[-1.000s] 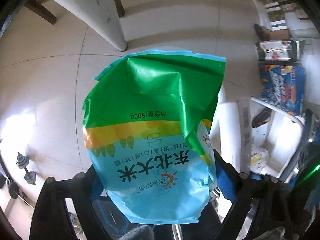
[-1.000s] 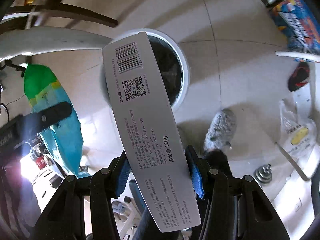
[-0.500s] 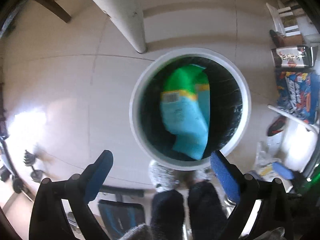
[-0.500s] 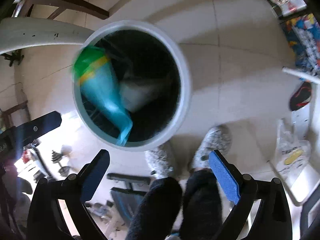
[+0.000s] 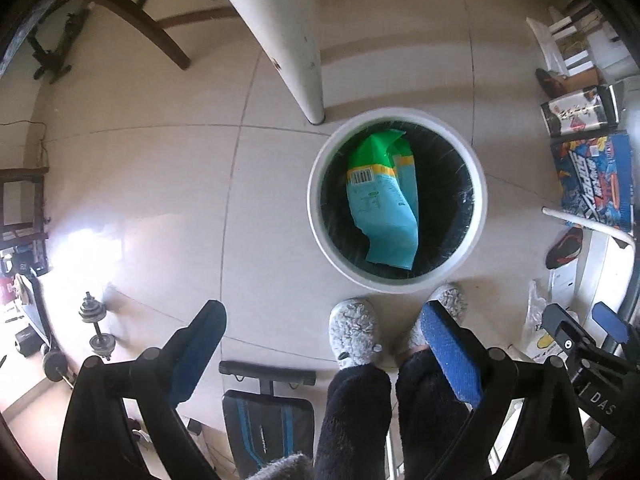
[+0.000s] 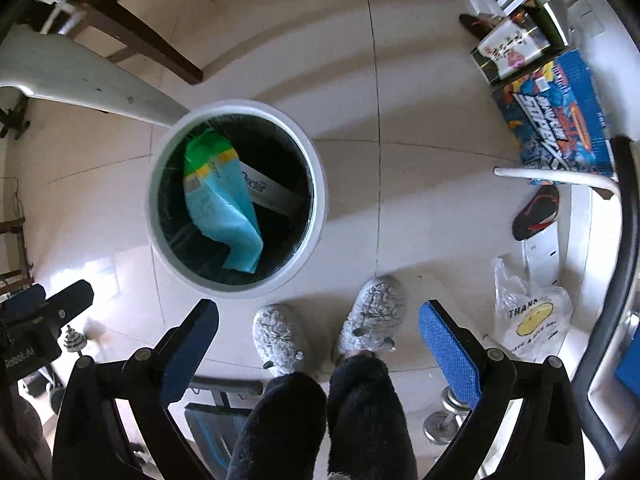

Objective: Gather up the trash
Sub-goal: 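Move both tools back up toward the table, then grasp the black round lid with the left gripper while the right grasps the striped medicine box, then carry the black lid and medicine box to the trash bin and release both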

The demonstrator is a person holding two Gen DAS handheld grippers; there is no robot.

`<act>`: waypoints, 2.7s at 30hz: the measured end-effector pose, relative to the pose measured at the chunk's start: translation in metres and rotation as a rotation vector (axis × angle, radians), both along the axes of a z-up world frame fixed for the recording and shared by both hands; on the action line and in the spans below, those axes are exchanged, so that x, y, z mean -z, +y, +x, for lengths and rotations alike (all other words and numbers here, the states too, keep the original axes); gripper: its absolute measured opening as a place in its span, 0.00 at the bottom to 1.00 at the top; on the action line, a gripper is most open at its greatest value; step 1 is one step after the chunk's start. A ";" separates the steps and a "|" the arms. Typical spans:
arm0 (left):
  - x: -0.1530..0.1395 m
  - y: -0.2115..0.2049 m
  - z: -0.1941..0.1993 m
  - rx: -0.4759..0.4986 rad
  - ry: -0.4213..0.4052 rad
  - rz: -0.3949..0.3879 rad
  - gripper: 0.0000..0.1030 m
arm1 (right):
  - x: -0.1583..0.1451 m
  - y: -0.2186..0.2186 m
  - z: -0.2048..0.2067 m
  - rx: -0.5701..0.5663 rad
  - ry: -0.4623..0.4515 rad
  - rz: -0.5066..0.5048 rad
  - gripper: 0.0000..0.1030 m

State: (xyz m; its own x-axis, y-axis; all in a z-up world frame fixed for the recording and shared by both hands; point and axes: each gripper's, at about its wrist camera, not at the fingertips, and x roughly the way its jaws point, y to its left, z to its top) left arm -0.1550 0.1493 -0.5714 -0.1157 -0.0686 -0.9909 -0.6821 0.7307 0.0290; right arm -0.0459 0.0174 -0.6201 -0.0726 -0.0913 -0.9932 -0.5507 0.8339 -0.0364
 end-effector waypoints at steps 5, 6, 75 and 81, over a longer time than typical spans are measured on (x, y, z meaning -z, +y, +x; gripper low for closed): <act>-0.059 -0.006 -0.010 0.000 -0.061 0.022 0.97 | -0.067 -0.004 -0.011 0.005 -0.043 0.034 0.98; -0.074 -0.007 -0.012 0.004 -0.072 0.026 0.97 | -0.081 -0.005 -0.013 0.007 -0.050 0.041 0.98; -0.321 -0.103 0.420 0.345 -0.263 -0.030 0.02 | -0.349 -0.130 0.414 0.198 -0.124 0.102 0.80; -0.349 -0.078 0.399 0.285 -0.270 0.088 0.01 | -0.372 -0.122 0.389 0.208 -0.135 0.180 0.79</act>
State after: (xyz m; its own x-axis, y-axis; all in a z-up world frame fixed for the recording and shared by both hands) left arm 0.2445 0.0708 -0.2223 0.1475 0.0149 -0.9889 -0.4440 0.8945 -0.0527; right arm 0.3430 -0.1047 -0.2480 0.0627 0.0898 -0.9940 -0.3681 0.9278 0.0606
